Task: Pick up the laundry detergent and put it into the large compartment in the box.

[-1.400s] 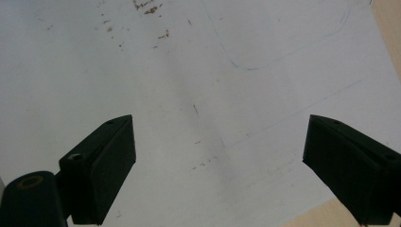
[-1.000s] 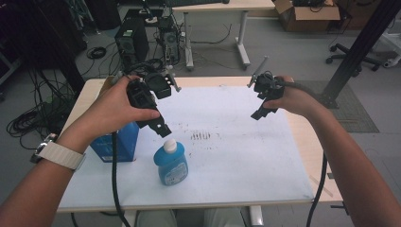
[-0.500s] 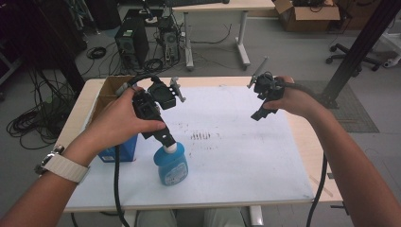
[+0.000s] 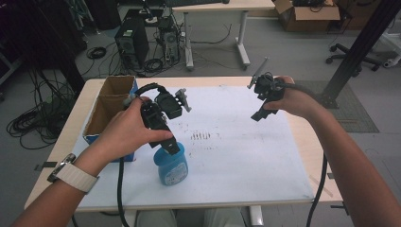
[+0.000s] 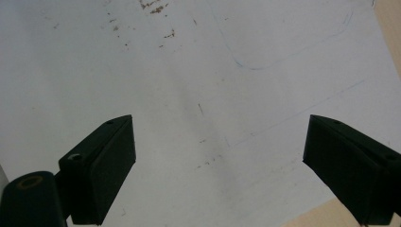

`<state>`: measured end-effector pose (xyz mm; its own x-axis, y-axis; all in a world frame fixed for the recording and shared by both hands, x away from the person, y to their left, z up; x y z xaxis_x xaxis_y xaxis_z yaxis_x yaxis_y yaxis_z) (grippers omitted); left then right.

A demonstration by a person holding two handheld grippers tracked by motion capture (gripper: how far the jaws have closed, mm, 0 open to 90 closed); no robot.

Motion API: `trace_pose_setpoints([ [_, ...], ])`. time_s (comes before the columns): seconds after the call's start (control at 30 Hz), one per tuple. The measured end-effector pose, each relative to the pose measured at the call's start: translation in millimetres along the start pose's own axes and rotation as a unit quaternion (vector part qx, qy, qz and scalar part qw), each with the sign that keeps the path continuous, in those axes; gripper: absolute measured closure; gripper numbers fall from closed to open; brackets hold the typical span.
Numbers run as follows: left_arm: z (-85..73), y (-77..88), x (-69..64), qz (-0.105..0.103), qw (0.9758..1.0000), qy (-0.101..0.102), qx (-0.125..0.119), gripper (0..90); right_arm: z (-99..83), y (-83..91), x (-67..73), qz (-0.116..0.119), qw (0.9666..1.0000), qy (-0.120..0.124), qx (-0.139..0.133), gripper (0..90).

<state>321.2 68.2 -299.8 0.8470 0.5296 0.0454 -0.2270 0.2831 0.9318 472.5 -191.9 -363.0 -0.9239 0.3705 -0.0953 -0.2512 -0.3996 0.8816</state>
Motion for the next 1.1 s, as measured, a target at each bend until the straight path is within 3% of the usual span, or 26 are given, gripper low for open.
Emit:
trace_pose_setpoints([
  [1.1,-20.0,-54.4,-4.8,-0.002,0.9997,0.015,0.018,7.4,1.2,-2.5,2.1,0.003,1.0000,0.000,-0.001,10.0],
])
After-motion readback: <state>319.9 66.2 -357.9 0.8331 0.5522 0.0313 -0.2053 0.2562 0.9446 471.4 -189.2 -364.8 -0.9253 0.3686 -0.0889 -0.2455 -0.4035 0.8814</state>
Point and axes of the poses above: each handheld gripper's, and its own axes: y roughly backward along the jaws, z roughly out of its top, x roughly to its left, the point moved 10 cm from there along -y, roughly forward along the jaws, and after that the axes turned 10 degrees about -x, right-handed, at the moved point
